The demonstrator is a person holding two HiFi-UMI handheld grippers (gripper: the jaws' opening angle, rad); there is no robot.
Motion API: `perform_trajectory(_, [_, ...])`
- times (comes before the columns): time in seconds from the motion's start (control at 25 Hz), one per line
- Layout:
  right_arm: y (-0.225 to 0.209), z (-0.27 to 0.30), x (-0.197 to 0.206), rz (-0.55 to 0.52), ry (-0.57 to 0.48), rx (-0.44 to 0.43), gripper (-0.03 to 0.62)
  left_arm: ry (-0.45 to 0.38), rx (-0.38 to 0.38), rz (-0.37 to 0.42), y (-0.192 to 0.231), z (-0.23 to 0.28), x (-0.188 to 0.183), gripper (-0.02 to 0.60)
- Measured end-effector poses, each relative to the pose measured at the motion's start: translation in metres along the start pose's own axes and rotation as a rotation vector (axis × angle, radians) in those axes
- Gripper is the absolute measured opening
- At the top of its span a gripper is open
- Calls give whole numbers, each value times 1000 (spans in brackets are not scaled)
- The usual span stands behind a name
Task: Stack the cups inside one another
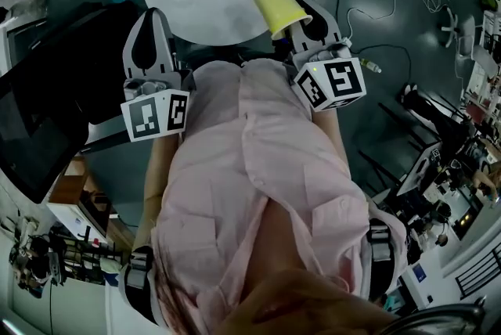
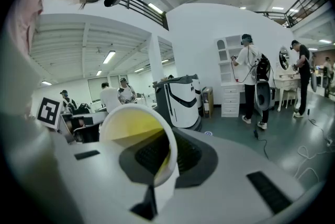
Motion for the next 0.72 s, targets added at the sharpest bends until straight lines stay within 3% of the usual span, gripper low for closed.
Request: perform_trajectory(0.72, [49,45,8,-58,186,23,37,55,49,-72,56,10,7,15])
Point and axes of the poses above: the fingertips, and each gripper's own axes: z forward along the fingers, y to its left, x out of its underside, the point moved 7 cm from there along -z, backward along the fingers, and after that the axes turned 12 degrees about -y, right-handed, at the moved point
